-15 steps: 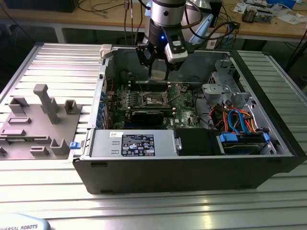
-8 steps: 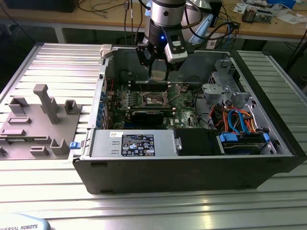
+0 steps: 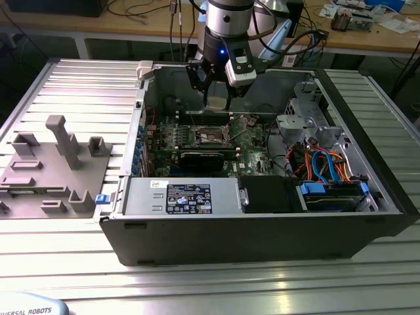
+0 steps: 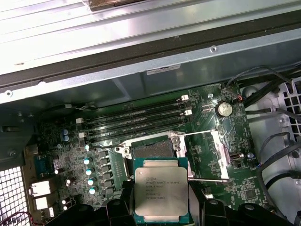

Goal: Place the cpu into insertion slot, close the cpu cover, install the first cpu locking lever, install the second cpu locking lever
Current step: 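Place the cpu into insertion slot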

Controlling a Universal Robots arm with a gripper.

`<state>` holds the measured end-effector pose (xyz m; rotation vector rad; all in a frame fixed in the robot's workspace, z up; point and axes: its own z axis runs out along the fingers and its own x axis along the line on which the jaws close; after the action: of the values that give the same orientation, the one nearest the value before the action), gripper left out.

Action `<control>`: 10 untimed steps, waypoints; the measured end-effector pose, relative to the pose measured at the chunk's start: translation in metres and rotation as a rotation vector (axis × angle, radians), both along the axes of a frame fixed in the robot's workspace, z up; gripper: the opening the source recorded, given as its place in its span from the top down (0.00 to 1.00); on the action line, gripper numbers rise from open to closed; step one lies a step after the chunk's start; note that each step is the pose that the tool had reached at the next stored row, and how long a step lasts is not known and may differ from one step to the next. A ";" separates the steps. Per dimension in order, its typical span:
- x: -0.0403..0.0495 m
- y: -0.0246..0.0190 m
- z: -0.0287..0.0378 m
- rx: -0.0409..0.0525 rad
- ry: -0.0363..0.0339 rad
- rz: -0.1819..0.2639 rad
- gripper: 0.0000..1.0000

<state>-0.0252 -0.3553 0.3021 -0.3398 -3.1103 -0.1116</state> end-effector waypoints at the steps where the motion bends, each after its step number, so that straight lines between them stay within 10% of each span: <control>1: 0.0000 0.0000 -0.0001 0.0000 0.0000 0.000 0.46; 10: 0.0000 0.0000 -0.0004 -0.0001 0.0000 -0.005 0.46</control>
<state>-0.0252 -0.3553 0.3017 -0.3479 -3.1095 -0.1115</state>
